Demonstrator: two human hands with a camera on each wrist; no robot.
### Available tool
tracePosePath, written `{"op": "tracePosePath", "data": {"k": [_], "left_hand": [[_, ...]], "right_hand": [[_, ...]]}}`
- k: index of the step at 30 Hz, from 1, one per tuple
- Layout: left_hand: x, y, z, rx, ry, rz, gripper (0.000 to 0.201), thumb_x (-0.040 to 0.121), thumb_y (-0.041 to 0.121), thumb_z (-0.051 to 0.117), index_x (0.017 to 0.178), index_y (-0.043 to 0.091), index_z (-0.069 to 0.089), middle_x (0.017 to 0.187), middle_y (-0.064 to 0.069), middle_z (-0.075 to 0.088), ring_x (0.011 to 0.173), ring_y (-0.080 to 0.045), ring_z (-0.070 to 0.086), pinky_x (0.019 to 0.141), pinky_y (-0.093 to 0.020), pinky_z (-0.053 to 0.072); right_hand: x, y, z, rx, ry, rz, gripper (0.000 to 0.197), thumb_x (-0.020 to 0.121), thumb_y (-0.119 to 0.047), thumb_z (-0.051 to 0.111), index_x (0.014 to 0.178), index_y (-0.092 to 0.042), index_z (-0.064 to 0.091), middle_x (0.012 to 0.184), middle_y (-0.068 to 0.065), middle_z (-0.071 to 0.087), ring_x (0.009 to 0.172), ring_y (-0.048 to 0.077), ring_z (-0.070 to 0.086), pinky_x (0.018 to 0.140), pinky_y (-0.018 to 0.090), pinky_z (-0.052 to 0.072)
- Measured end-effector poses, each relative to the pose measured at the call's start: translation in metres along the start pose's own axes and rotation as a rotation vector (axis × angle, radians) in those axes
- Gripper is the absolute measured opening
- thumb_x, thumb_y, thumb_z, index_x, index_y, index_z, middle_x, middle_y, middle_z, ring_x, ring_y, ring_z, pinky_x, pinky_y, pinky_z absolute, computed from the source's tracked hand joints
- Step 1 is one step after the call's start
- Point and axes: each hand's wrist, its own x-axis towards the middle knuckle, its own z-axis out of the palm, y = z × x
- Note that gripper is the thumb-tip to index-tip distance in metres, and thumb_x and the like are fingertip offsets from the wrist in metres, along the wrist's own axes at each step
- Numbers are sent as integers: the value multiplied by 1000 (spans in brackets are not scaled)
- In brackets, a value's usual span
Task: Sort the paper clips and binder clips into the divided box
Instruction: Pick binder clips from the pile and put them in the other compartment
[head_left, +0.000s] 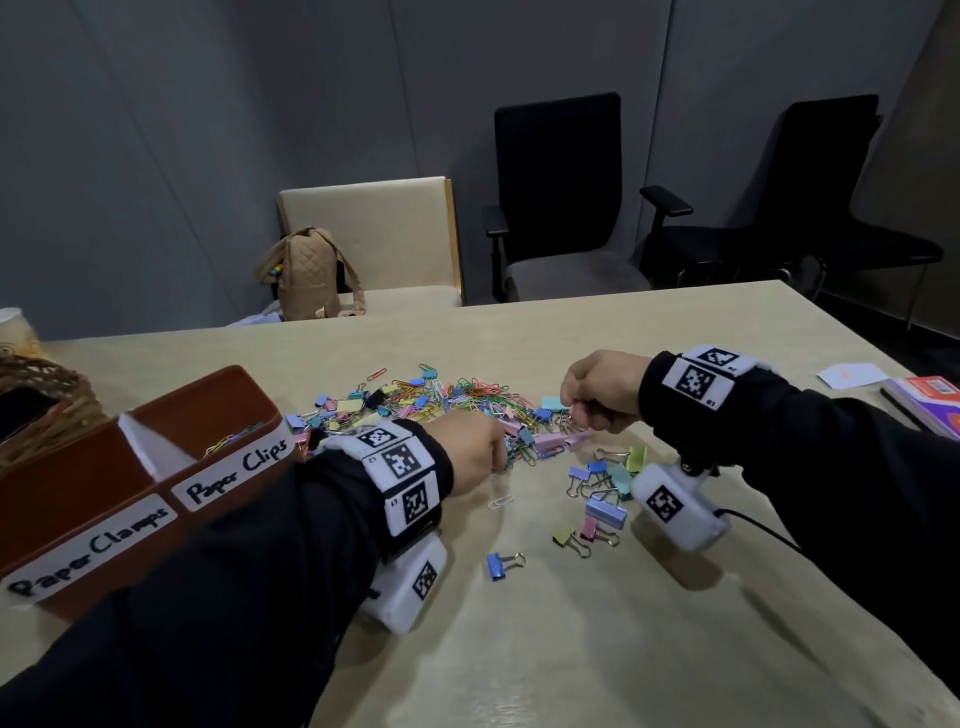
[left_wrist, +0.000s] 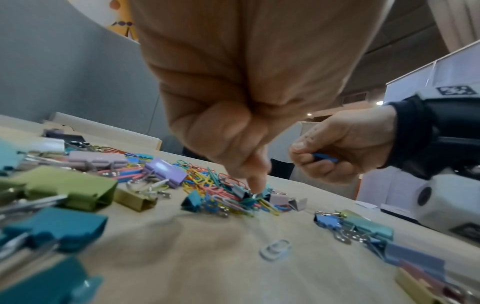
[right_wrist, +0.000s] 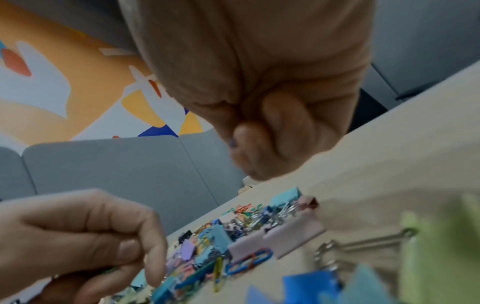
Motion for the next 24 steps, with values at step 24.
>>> {"op": "tracePosePath", "data": {"k": [24], "left_hand": [[5,-1,13,148,5,93,20,76,30,74,89,15,72,90,0,68,83,-19,63,63,-25,46]], "right_hand": [[-9,-13,29,-960,32,-217,14,75,-17,77,88,-23,76,86,-2,73,81,17,67,69,28,55]]}}
